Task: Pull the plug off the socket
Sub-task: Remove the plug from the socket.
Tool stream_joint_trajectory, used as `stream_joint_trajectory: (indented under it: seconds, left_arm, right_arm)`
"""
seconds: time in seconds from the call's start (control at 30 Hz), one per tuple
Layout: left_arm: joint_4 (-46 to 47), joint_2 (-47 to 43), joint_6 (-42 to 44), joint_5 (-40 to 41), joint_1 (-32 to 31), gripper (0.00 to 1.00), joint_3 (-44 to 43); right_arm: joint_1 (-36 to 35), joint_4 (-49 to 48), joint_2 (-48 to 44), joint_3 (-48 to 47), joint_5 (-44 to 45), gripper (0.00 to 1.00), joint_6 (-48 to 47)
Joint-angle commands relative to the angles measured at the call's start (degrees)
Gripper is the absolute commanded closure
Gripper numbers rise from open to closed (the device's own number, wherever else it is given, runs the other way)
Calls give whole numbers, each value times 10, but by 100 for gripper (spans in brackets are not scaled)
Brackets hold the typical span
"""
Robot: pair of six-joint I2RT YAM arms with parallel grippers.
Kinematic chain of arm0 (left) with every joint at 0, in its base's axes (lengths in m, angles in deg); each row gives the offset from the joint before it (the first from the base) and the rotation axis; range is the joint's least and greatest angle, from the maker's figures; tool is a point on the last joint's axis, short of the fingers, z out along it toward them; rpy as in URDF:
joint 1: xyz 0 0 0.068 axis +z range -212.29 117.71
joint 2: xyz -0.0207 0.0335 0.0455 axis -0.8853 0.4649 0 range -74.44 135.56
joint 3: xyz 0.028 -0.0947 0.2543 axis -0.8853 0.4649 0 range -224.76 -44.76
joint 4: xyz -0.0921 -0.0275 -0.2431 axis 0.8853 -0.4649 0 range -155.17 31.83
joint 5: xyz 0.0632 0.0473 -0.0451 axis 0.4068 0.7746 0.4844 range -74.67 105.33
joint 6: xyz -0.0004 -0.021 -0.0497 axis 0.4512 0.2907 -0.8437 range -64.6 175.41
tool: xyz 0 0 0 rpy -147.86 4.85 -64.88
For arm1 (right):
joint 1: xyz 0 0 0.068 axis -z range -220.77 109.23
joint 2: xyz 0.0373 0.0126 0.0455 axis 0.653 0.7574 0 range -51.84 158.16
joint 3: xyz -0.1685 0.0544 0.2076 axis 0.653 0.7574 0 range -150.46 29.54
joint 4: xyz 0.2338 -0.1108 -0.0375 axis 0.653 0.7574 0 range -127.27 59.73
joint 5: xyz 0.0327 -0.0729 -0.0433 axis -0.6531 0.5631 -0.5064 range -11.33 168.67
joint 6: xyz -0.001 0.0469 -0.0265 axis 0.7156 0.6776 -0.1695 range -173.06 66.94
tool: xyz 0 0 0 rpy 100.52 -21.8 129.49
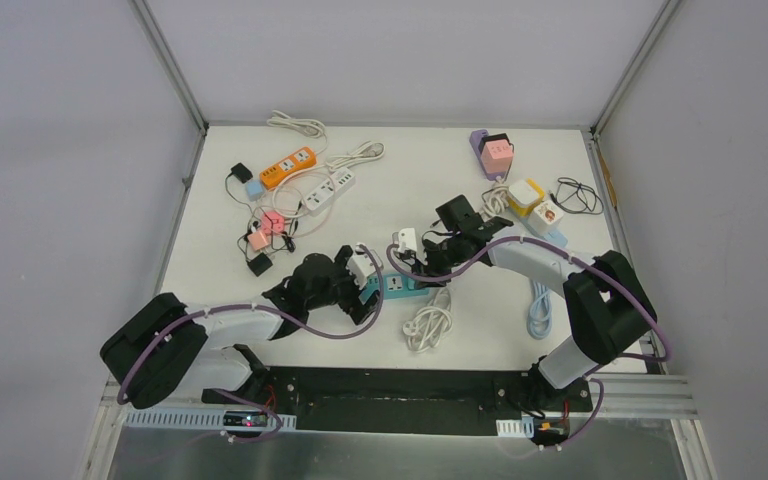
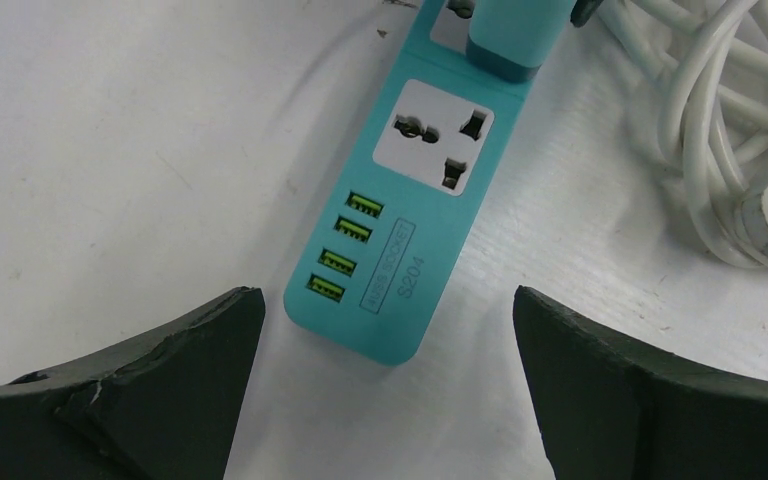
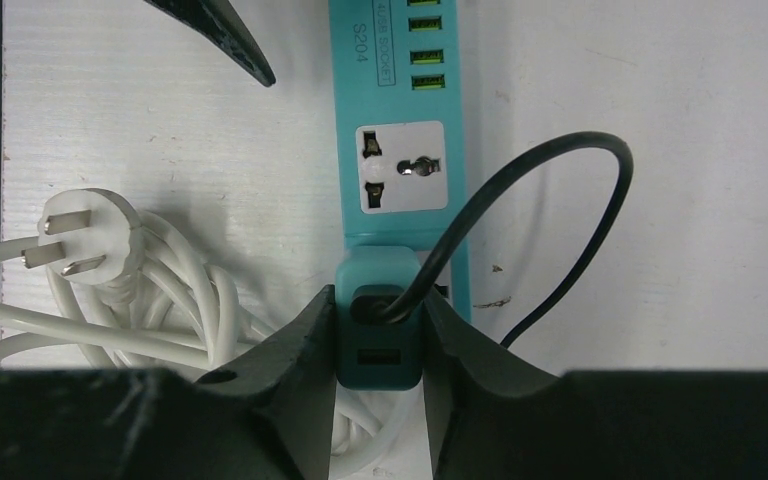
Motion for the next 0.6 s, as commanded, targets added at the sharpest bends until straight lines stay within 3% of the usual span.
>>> stream_joint_trajectory:
  seconds: [0.0, 0.1, 0.13, 0.57]
  left_arm:
    - [42, 33, 25, -45, -1, 2, -33]
    - [69, 51, 20, -48, -1, 2, -32]
    - [81, 57, 15, -50, -1, 3, -30]
    - [173, 147, -8, -73, 2, 16, -27]
  right_arm:
    - [-5, 11, 0, 11, -13, 82, -12]
    - [-4, 19, 2, 10, -22, 92, -20]
    - [-3, 23, 2, 9, -26, 100, -25]
    - [11, 71, 4, 3, -66, 100, -84]
